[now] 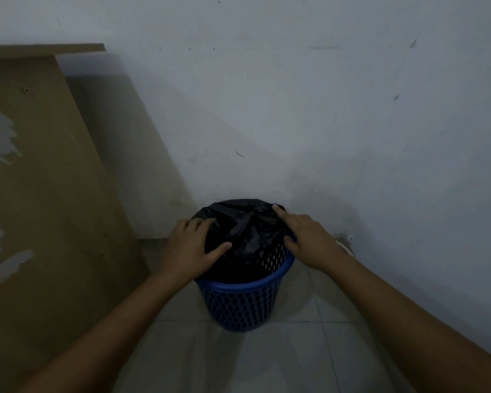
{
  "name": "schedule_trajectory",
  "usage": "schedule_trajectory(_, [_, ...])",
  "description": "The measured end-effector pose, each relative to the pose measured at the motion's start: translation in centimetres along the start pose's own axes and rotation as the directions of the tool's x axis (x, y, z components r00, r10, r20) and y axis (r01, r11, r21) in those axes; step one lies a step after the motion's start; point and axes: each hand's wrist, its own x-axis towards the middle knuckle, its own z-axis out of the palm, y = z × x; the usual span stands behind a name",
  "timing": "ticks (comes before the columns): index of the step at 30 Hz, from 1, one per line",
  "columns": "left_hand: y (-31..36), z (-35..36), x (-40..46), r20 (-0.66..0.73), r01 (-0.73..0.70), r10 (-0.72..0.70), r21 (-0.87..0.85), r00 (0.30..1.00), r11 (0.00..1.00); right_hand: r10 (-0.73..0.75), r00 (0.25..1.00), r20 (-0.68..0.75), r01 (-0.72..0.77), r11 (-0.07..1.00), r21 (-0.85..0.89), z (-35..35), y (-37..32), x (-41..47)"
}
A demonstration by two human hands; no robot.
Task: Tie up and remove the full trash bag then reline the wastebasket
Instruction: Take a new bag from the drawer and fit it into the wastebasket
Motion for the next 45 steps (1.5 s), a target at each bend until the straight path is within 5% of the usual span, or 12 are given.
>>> schedule_trajectory(4, [2.7, 1.7, 1.4, 0.235, 0.014, 0.005, -0.076, 0.972, 0.997, 0.105, 0.994, -0.013, -0.106, 0.986, -0.132, 1.2, 0.4, 0.6])
schedule_trajectory(10, [5.1, 3.2, 0.8, 0.077, -0.330, 0.361, -0.266, 0.929, 0.906, 0.316, 0.912, -0.260, -0.267, 0.941, 0.207, 0.7, 1.5, -1.2])
schedule_trajectory(16, [5.6, 3.8, 0.0, 0.007, -0.531, 0.548, -0.238, 0.836, 0.813, 0.154, 0.971, 0.183, -0.160, 0.987, 0.018, 0.7, 3.2, -4.1])
schedule_trajectory(19, [5.5, 4.1, -0.9, -0.031, -0.580, 0.586, -0.191, 0.810, 0.792, 0.221, 0.970, -0.098, -0.227, 0.973, -0.051, 1.5, 3.0, -4.2])
schedule_trajectory(22, [5.4, 4.3, -2.4, -0.076, -0.586, 0.582, -0.152, 0.810, 0.796, 0.356, 0.846, -0.398, -0.313, 0.934, 0.171, 0.8, 0.8, -3.5])
schedule_trajectory(27, [4.9, 4.2, -4.4, -0.177, -0.626, 0.609, -0.055, 0.773, 0.778, 0.542, 0.837, 0.072, -0.535, 0.782, 0.320, -0.5, -2.0, -2.0])
schedule_trajectory(30, [3.5, 4.1, -5.7, -0.214, -0.683, 0.681, 0.077, 0.700, 0.726, 0.627, 0.769, 0.128, -0.622, 0.685, 0.380, -0.1, -2.4, -1.3])
schedule_trajectory(34, [0.0, 3.6, -7.0, -0.297, -0.578, 0.605, 0.182, 0.738, 0.795, 0.659, 0.556, 0.507, -0.802, 0.265, 0.536, -1.7, -4.1, -1.0])
schedule_trajectory(38, [-3.1, 3.5, -7.8, -0.323, -0.337, 0.352, 0.104, 0.878, 0.936, 0.623, 0.378, 0.685, -0.863, 0.505, 0.017, -4.4, -4.9, -0.8])
schedule_trajectory(41, [-4.2, 3.2, -8.3, -0.306, -0.234, 0.228, 0.018, 0.924, 0.972, 0.680, 0.664, 0.312, -0.627, 0.733, -0.262, -4.6, -4.6, -0.1])
schedule_trajectory(43, [-4.5, 3.0, -8.7, -0.320, -0.214, 0.168, -0.113, 0.932, 0.970, 0.502, 0.853, 0.142, -0.487, 0.864, -0.126, -2.8, -3.9, 0.2])
schedule_trajectory(45, [-4.2, 2.9, -8.8, -0.374, -0.146, 0.042, -0.253, 0.926, 0.956, 0.398, 0.904, 0.156, -0.410, 0.911, 0.051, -0.9, -3.0, 0.5])
